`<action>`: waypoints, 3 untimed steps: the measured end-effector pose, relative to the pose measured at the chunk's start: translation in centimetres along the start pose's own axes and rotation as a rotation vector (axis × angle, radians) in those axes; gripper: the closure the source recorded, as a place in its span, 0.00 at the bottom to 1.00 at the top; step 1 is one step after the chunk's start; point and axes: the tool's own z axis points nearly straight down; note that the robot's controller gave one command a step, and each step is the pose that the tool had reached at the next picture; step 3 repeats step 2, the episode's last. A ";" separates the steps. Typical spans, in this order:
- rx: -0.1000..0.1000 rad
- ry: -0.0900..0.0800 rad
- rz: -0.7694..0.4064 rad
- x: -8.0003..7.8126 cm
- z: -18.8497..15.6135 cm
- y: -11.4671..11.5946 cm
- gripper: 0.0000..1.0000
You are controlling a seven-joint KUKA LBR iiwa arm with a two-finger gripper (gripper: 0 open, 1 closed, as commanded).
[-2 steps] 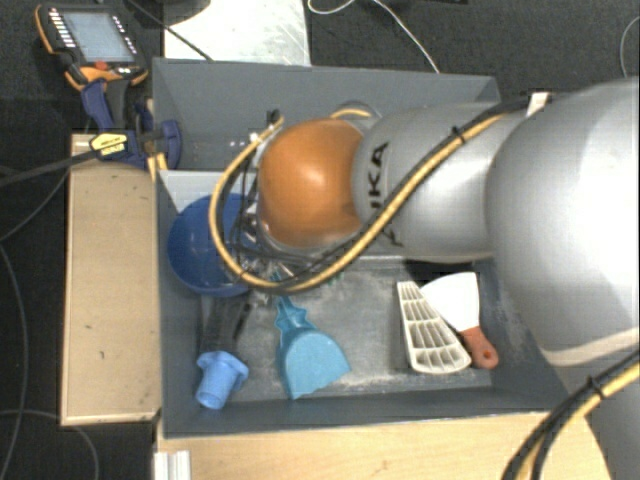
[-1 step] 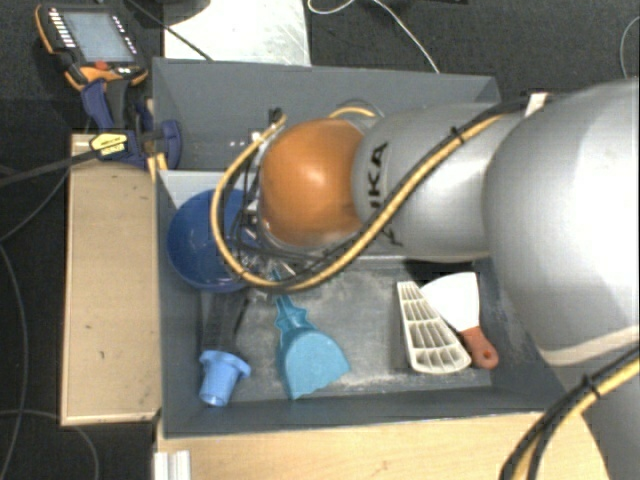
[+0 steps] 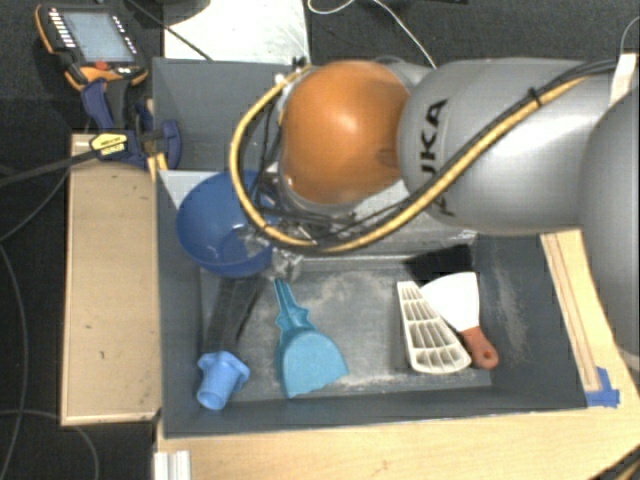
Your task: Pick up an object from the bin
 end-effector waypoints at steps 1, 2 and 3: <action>0.006 -0.016 0.020 0.2 -0.1 -1.1 1.00; -0.001 0.000 0.106 -3.0 5.9 3.0 1.00; -0.001 0.000 0.106 -3.0 5.9 3.0 1.00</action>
Offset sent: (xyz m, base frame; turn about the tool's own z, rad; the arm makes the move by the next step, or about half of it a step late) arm 0.0063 0.0428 -0.0557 0.1064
